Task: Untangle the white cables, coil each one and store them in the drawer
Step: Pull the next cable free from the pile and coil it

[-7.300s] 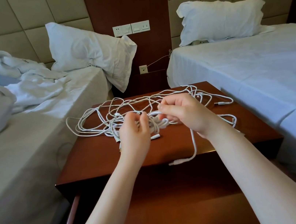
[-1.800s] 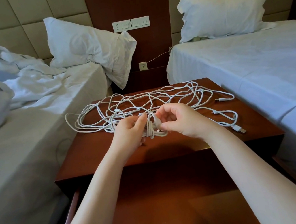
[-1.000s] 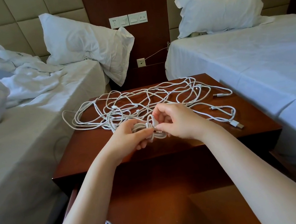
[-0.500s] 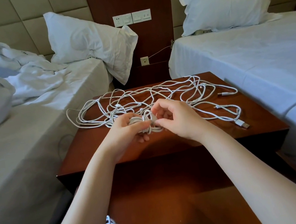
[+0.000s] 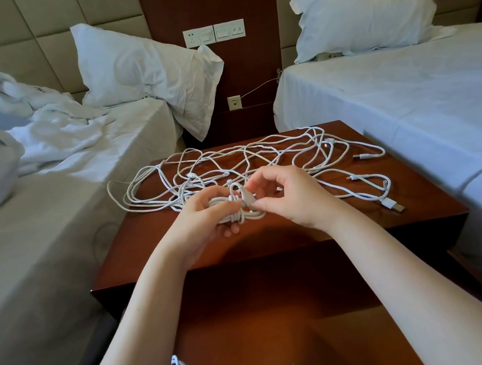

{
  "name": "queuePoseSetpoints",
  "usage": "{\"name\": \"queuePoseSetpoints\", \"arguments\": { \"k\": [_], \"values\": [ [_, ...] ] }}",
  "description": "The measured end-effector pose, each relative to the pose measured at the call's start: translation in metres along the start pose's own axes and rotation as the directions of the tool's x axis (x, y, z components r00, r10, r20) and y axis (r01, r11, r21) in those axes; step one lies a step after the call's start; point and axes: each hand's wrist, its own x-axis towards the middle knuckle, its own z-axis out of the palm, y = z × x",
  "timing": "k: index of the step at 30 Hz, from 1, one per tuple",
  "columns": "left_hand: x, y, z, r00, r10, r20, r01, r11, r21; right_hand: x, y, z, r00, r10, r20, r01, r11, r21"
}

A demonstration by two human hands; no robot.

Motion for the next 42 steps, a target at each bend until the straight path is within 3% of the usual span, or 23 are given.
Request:
{"name": "queuePoseSetpoints", "arguments": {
  "k": [6,13,18,22,29,34,39,42],
  "values": [
    [0.003,-0.005,-0.002,0.998,-0.058,-0.015,0.058,0.998,-0.007,0.001,0.001,0.003,0.999,-0.009,0.037,0.013,0.994,-0.112],
    [0.006,-0.006,-0.003,0.993,-0.028,-0.112,0.018,0.996,-0.093,0.000,-0.001,0.007,0.999,-0.014,0.044,0.020,0.989,-0.148],
    [0.005,-0.005,0.004,0.987,-0.028,-0.159,0.024,0.999,-0.031,-0.002,-0.007,0.003,0.991,0.126,0.052,-0.130,0.988,0.081],
    [0.004,-0.003,0.008,0.984,-0.011,-0.180,0.012,1.000,0.001,0.000,-0.007,0.010,0.985,0.171,-0.004,-0.167,0.969,0.182],
    [0.004,-0.003,0.010,0.976,-0.023,-0.218,0.021,1.000,-0.012,0.000,-0.009,0.025,0.961,0.222,-0.166,-0.182,0.957,0.228],
    [0.005,0.000,0.011,0.975,-0.032,-0.222,0.015,0.997,-0.078,0.003,-0.009,0.035,0.943,0.154,-0.296,-0.129,0.986,0.105],
    [0.006,0.000,0.008,0.961,0.004,-0.278,-0.017,0.999,-0.045,0.001,-0.003,0.034,0.973,0.099,-0.208,-0.083,0.993,0.084],
    [0.006,-0.001,0.007,0.961,0.001,-0.278,-0.011,0.999,-0.032,0.001,-0.002,0.034,0.972,0.058,-0.228,-0.041,0.996,0.077]
  ]
}}
